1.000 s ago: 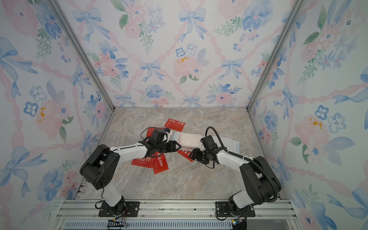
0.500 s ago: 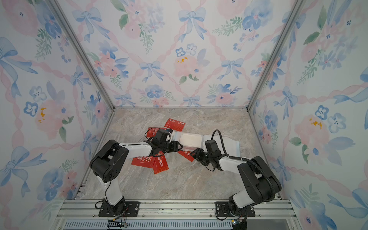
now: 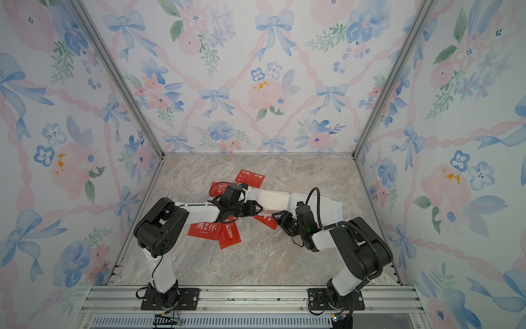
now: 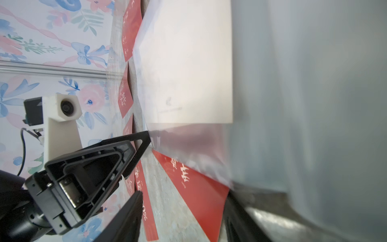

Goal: Place the photos into the photo albums
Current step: Pick up the photo at the center of the board.

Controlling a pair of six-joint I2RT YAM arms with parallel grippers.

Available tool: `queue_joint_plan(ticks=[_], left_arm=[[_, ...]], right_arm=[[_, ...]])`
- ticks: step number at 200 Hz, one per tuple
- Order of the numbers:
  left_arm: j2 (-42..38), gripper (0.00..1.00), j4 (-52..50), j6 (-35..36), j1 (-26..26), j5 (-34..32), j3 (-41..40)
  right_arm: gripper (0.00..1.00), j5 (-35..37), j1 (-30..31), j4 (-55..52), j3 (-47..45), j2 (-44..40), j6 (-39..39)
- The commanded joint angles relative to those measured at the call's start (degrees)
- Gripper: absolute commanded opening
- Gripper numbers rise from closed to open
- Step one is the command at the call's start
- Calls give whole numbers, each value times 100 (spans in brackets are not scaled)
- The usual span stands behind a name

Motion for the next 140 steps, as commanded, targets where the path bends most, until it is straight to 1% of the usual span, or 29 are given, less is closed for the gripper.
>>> queue_joint_plan(ticks=[1,7,19,43,54,63,72,103,123,130,140], left_arm=[[85,61,-82,3,-34,-70,-194],[96,61,-73,2,-32,-63,-213],[106,61,-55,-10,-42,-53,-234],[88,61,-40,-13,-41,-49,-280],[60,61,-38,-18,-38,-48,-270],[34,61,-43,-22,-43,-43,-266],[7,61,-38,-24,-37,-37,-263],[-92,61,-38,-32,-34,-17,-215],[-172,61,-41,-40,-26,-12,-190],[-192,61,-44,-50,-19,9,-183],[-237,61,-47,-48,-19,19,-178]], right_arm=[[56,434,198,-204,-308,558,298],[52,447,231,-128,-294,645,329],[49,457,262,69,-290,831,413],[29,395,251,821,-423,1234,649],[28,356,246,1069,-463,1395,740],[22,340,245,1274,-523,1517,797],[21,351,241,1458,-585,1621,858],[9,378,215,1875,-792,1813,993],[7,378,217,1913,-855,1841,996],[4,369,207,1892,-869,1844,982],[3,374,207,1812,-878,1810,955]])
